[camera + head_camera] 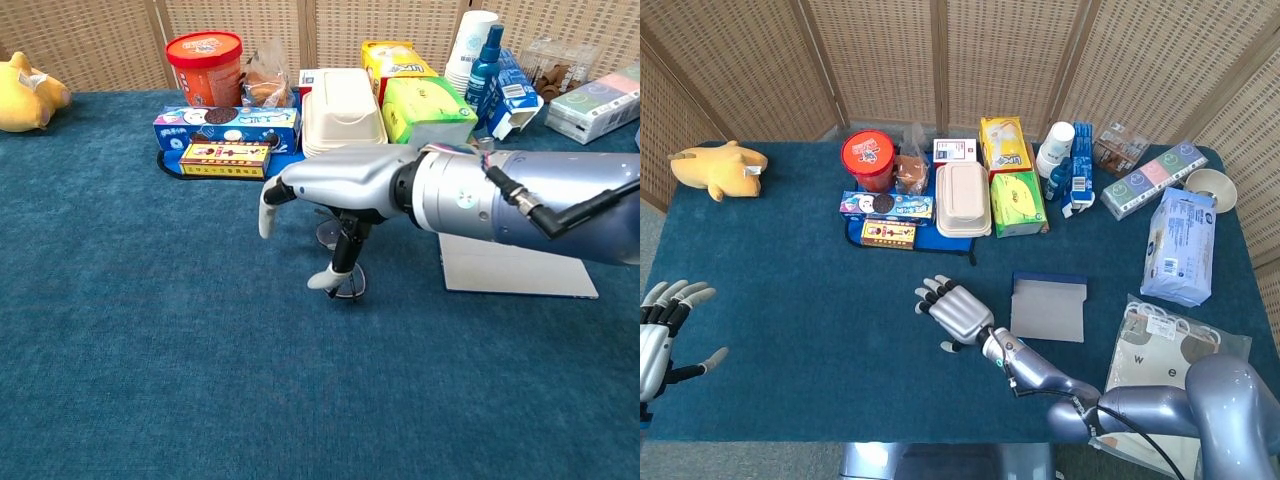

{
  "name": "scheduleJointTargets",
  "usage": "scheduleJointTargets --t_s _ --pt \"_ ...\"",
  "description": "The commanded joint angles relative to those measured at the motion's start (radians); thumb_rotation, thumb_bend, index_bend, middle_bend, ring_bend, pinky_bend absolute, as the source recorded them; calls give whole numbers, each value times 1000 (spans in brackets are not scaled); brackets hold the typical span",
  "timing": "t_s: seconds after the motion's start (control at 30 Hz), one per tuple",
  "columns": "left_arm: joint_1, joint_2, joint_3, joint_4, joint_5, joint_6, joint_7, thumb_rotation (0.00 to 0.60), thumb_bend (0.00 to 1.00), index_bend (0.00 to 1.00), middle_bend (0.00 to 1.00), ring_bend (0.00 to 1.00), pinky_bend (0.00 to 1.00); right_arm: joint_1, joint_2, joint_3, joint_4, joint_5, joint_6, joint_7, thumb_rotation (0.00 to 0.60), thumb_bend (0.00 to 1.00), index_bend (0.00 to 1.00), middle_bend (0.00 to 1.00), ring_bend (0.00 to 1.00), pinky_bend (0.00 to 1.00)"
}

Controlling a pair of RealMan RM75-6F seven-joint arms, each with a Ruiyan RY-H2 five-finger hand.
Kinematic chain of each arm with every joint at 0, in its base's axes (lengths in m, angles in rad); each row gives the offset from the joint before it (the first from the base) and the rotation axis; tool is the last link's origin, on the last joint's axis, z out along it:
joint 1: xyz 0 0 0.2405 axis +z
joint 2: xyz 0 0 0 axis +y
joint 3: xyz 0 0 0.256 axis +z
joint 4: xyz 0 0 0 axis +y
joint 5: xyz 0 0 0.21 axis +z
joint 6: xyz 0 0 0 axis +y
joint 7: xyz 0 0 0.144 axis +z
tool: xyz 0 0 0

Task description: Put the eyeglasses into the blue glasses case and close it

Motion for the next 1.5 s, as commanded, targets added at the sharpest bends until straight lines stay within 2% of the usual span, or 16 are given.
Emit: scheduleJointTargets --t_s 0.03,0.4,0.73,1.1,1.5 --pt "0 0 -1 0 0 0 0 600 132 190 180 103 0 11 19 -11 -18 5 -17 -15 541 235 273 152 22 107" --pt "-2 -3 -2 -1 3 0 5 600 132 189 180 103 0 39 53 -60 -35 15 -32 -94 507 238 307 174 26 105" --pt "-5 -6 -2 -4 11 0 9 600 132 190 180 103 0 59 108 -132 -67 52 -15 -226 472 246 334 182 32 105" --pt "-11 -10 -4 -8 20 -2 17 600 132 189 180 103 0 44 185 -186 -119 119 48 -302 466 253 353 192 32 105" --pt "-18 -14 -4 -14 28 -7 25 600 131 189 180 103 0 13 253 -242 -155 145 109 -353 429 268 357 200 32 105"
